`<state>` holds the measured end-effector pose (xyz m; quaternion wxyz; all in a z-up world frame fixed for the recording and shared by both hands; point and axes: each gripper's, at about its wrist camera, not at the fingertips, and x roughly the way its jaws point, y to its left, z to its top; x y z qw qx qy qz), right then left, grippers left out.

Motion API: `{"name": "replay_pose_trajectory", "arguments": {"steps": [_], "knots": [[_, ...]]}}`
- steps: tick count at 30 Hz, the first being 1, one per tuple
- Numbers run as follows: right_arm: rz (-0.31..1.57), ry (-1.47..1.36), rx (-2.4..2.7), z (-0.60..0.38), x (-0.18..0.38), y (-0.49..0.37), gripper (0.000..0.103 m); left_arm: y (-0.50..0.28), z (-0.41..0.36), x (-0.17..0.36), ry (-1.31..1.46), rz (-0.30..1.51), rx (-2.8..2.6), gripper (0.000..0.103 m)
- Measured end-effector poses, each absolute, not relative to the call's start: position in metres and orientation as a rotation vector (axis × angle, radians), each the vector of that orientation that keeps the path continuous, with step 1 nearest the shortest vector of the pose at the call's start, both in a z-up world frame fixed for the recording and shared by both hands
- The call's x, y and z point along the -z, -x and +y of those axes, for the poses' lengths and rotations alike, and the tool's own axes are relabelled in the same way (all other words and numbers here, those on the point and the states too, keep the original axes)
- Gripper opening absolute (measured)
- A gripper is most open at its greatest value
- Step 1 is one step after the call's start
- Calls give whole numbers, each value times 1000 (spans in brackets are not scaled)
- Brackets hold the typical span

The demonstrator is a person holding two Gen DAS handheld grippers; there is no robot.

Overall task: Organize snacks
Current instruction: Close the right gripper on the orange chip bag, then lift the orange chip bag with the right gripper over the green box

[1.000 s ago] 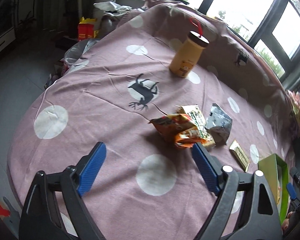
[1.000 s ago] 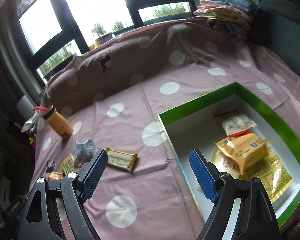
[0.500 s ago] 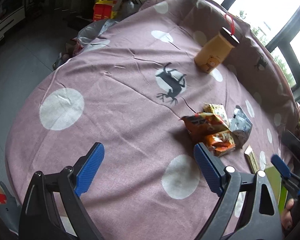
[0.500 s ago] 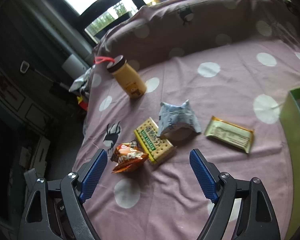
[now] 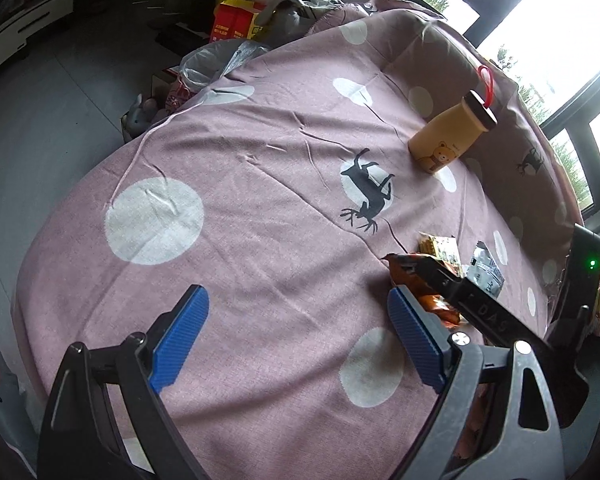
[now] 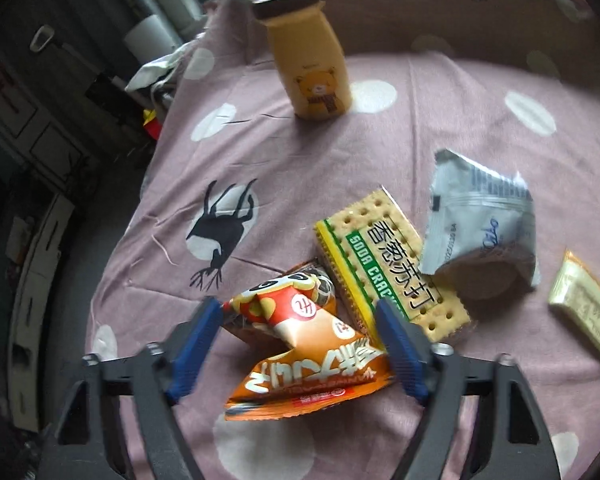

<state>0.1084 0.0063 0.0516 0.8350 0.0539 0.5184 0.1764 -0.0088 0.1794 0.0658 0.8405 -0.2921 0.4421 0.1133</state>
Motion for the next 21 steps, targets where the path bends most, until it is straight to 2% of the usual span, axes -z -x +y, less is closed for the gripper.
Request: {"name": "replay_pose_trajectory", "arguments": {"steps": [1,2,3,6,15,21], "knots": [[1086,-106,-376,6,-52,-106,58,9,178,-66,611,935,-235,91],[1076,-105,-385,6,-54,-102,46,9,177,-67,604,936,-232,91],[1074,-109,-388,4,-56,-100,40,9,175,-67,597,935,-232,91],[1064,-126,-386,-5,-63,-87,33,10,172,-70,586,925,-233,91],[923,-112,-152,-77,-112,-24,33,6,144,-76,524,931,-172,91],[1030,-226,-42,-133,-83,-5,33,1,108,-80,444,941,-103,91]]}}
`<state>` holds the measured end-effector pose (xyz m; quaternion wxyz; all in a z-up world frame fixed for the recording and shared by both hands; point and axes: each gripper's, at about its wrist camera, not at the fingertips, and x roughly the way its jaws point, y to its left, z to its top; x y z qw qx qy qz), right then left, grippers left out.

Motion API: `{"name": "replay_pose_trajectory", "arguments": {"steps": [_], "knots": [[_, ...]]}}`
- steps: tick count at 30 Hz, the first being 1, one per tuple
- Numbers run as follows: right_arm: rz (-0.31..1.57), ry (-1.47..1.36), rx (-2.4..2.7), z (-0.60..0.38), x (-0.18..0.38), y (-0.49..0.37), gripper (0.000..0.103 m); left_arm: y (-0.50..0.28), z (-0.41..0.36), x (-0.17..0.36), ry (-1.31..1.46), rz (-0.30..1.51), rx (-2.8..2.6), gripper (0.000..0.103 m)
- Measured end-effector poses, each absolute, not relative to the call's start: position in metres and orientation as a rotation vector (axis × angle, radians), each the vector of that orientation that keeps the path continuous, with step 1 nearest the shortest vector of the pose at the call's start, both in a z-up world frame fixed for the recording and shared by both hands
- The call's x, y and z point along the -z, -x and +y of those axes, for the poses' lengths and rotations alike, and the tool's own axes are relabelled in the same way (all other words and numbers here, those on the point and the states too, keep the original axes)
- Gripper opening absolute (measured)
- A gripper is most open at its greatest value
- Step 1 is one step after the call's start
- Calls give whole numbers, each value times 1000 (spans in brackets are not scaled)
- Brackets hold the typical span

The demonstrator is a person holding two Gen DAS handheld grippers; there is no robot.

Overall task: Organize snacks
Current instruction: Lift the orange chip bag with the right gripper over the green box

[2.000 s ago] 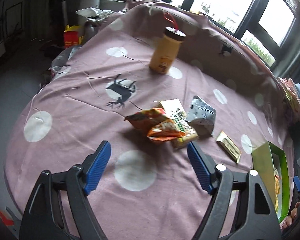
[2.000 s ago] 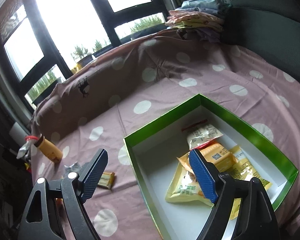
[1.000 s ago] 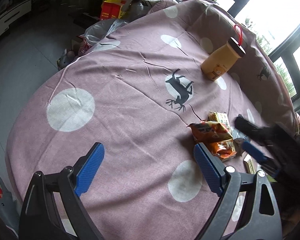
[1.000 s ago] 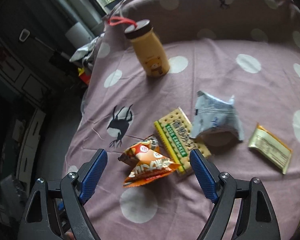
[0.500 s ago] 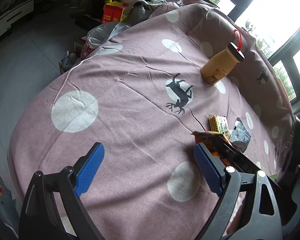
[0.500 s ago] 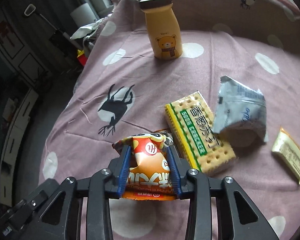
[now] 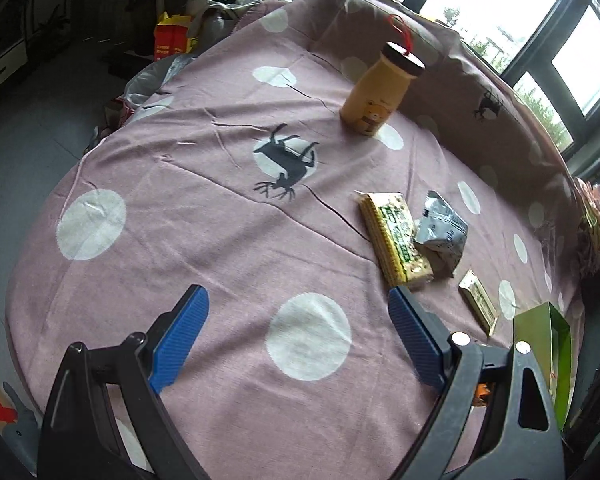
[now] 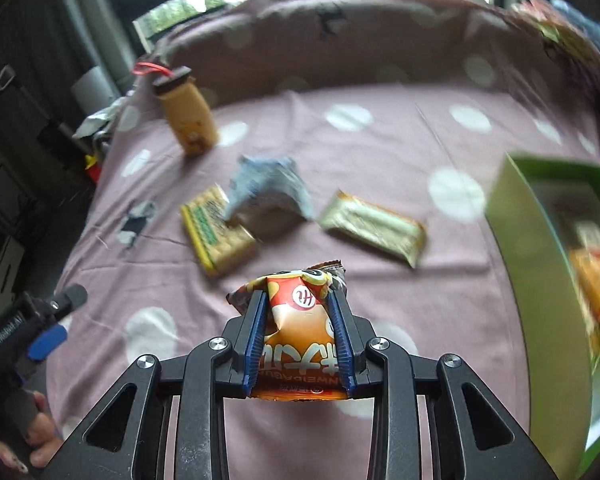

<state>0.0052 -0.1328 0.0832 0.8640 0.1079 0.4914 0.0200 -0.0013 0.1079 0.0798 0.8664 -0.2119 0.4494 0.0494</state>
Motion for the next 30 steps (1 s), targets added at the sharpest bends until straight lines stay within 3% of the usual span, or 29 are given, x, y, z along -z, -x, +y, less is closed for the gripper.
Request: {"name": "replay_pose_trajectory", "arguments": {"steps": [4,7,9,11,15,27,30], "knots": [[1093,-257,-49,-144,-69,-6,33,-2,84,-80,385,954,-60,91],[1103,-332,-92,-153,-74,-6,39,-5,70,-77,370,975,3,91],[1078,-387,-129,-162,-80,-3,62,-6,65,-75,377,990,26,91],[1032,-420,-136,-172,-89,3,71,-6,58,-75,379,996,57,91],[984,-477,-121,-195,-99,6,72,-2,43,-80,396,1002,149,92],[1066,-623,-228,-210,-74,-8,71,-1,-19,-71,352,1072,388,92],[1082,-624,-274,-202,-71,-10,64,-3,-29,-66,337,1097,416,92]]}}
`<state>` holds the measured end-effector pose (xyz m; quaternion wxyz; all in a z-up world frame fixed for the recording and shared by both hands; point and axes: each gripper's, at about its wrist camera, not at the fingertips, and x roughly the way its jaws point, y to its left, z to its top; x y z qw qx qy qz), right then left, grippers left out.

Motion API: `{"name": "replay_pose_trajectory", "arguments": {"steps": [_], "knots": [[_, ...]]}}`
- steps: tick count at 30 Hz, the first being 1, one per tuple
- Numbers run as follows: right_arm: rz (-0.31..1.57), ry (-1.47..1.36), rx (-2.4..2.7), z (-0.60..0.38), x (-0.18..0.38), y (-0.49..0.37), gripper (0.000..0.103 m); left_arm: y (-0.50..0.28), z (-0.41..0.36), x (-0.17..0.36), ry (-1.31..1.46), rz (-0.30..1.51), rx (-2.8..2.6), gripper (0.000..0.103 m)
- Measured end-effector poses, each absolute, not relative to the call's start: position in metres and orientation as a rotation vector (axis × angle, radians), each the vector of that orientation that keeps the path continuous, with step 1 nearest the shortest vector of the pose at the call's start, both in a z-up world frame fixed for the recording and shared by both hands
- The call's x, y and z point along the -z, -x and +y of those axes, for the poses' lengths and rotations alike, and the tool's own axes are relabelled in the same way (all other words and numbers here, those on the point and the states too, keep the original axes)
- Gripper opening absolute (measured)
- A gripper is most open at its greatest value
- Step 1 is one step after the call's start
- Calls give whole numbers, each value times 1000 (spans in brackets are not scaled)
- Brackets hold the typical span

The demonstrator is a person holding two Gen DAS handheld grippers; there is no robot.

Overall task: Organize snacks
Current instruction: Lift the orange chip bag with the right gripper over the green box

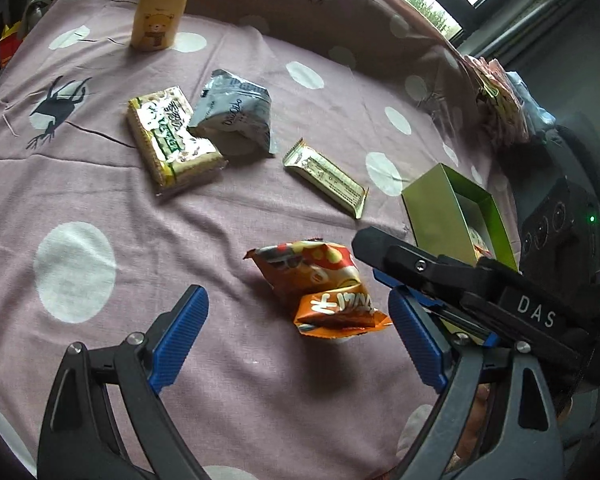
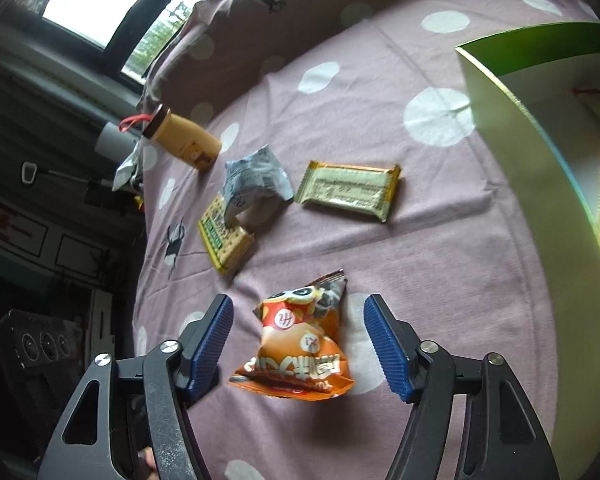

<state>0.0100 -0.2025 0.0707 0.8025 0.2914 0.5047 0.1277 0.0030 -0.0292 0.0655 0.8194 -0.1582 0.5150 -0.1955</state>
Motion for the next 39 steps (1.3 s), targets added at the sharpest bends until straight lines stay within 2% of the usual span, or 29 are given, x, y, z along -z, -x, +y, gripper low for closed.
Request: {"name": "replay_pose_trajectory", "arguments": {"steps": [2,3,4,7,10,11,14,17,20,32,39], "knots": [[1085,-622,-297,-199,-69,-11,60,-5,-32,-61,337,1111,419,92],[1091,-628,-306,-199,-67,-12,51,-6,-33,-57,341,1123,425,92],[1105,-637,-314,-199,-64,-13,48,-7,-34,-54,345,1135,430,91],[1148,-669,-320,-199,-53,-18,44,-9,-39,-47,329,1160,433,89],[1167,-675,-327,-196,-47,-20,41,-10,-45,-41,332,1171,457,78],[1166,-658,-318,-193,-48,-20,40,-10,-45,-41,352,1173,483,67],[1170,-653,-316,-192,-45,-21,40,-9,-45,-41,406,1158,542,45],[1164,-661,-317,-192,-46,-20,40,-5,-46,-48,381,1116,550,41],[1136,-666,-329,-192,-52,-16,40,2,-47,-61,351,1046,569,40],[815,-556,-287,-211,-134,28,40,27,-71,-118,305,757,744,40],[733,-551,-189,-246,-155,44,40,23,-110,-131,273,731,853,40]]}}
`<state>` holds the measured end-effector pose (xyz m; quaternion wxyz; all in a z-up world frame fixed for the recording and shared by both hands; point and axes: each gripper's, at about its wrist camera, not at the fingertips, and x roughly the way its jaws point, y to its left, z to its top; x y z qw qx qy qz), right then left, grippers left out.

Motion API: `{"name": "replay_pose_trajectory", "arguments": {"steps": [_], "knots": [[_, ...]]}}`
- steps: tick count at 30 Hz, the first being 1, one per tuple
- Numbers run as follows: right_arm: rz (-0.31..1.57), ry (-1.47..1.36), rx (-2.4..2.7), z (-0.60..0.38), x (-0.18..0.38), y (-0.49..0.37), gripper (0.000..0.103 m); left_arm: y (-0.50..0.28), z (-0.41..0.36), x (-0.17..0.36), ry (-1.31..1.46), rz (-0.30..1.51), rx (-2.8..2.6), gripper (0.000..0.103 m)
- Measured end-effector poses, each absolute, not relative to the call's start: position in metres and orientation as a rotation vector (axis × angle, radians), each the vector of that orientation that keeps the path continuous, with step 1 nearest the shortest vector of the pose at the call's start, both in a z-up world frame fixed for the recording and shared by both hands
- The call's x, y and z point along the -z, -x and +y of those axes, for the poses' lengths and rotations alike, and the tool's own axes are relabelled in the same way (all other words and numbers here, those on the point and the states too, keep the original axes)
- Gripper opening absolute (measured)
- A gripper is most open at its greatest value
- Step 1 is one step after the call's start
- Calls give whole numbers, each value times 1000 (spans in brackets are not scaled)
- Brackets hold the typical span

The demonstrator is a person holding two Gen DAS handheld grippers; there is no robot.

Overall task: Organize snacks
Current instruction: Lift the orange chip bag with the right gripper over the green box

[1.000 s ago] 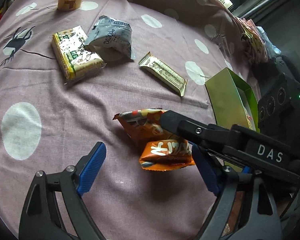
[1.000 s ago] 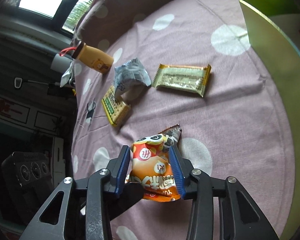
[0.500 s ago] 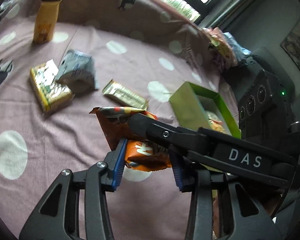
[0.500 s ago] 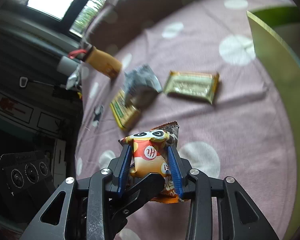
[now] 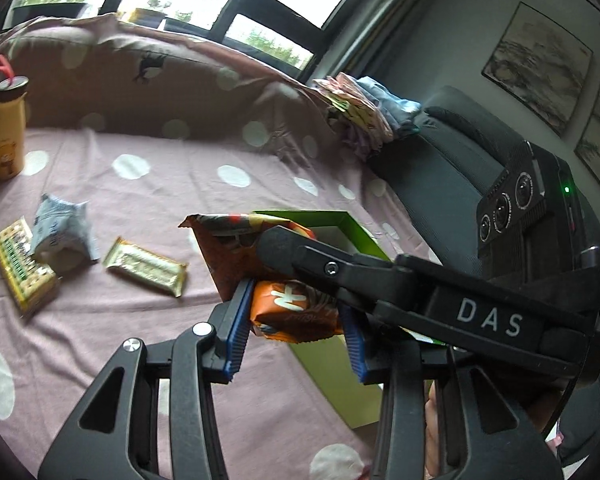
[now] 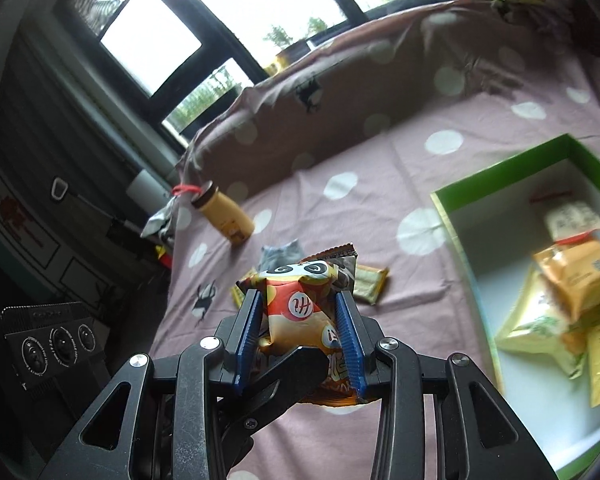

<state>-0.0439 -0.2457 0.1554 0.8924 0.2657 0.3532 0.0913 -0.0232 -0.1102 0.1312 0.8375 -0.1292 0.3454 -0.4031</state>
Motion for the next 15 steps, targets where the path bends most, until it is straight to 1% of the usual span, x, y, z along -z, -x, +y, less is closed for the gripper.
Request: {"name": "replay_pose_trajectory", "arguments": {"steps": [9,15], "knots": [[674,-639,-49,-308,-156,63,41,18,-177,-134,206,758,986,40],[706,-713,25,-343,-141,66,41,10,-212,-119,185,837,1030,40]]}}
